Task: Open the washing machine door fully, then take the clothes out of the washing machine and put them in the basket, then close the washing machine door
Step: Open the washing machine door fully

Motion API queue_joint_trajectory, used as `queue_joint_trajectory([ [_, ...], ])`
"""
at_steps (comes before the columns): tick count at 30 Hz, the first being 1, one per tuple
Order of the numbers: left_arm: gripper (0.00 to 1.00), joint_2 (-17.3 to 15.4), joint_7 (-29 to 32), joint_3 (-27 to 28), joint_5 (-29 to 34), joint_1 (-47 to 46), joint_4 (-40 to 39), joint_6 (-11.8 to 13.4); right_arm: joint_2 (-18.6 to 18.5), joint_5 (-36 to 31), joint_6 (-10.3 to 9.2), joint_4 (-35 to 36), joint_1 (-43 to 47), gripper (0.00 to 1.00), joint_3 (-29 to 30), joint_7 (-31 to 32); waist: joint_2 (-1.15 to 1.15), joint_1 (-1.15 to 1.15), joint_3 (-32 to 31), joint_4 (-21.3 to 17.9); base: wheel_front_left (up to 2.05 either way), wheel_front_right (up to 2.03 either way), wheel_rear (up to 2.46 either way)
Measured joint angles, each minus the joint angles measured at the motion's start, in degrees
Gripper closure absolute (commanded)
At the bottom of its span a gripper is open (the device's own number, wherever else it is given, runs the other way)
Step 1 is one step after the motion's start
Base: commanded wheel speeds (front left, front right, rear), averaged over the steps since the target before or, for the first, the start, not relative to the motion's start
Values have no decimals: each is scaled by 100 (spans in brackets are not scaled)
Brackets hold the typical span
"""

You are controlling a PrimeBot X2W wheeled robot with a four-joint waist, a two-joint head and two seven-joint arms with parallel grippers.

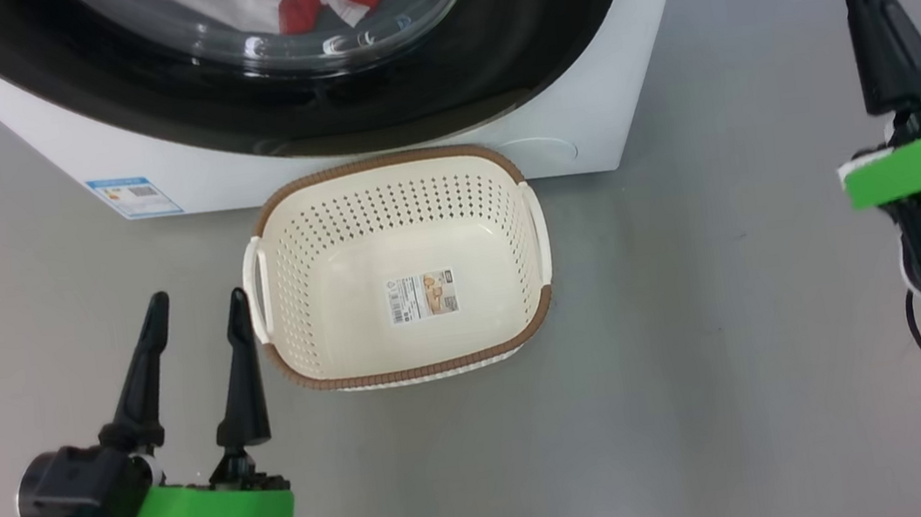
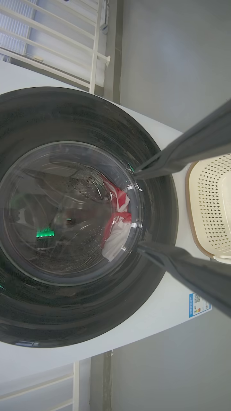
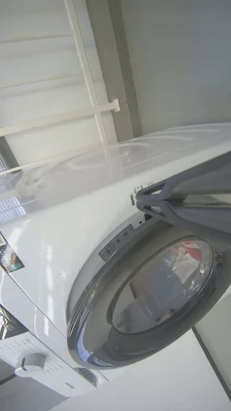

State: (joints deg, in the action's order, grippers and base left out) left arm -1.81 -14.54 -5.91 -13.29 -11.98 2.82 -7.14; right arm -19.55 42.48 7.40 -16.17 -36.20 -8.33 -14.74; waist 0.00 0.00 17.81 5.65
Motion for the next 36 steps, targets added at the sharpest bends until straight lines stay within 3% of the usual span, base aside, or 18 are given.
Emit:
queue_joint_trajectory([
  [5,0,0,0,-68,0,-48,0,0,-244,1126,0,-327,-394,100,-408,40,0,0,131,51,0,0,0],
  [11,0,1,1,-120,1,-213,3,0,-556,2387,0,-605,-1000,100,-794,621,0,0,287,132,0,0,0],
  [21,0,4,0,-112,1,-305,0,0,-738,3972,0,-843,-1928,100,-1027,1546,0,0,549,254,0,0,0],
  [28,0,4,0,-112,0,-411,-22,0,-746,4722,0,-1103,-2368,100,-935,2296,0,0,719,337,0,0,0],
  [36,0,5,0,-121,-10,-499,-29,41,-732,5125,0,-1523,-2871,100,-896,3049,0,0,831,429,0,0,0],
])
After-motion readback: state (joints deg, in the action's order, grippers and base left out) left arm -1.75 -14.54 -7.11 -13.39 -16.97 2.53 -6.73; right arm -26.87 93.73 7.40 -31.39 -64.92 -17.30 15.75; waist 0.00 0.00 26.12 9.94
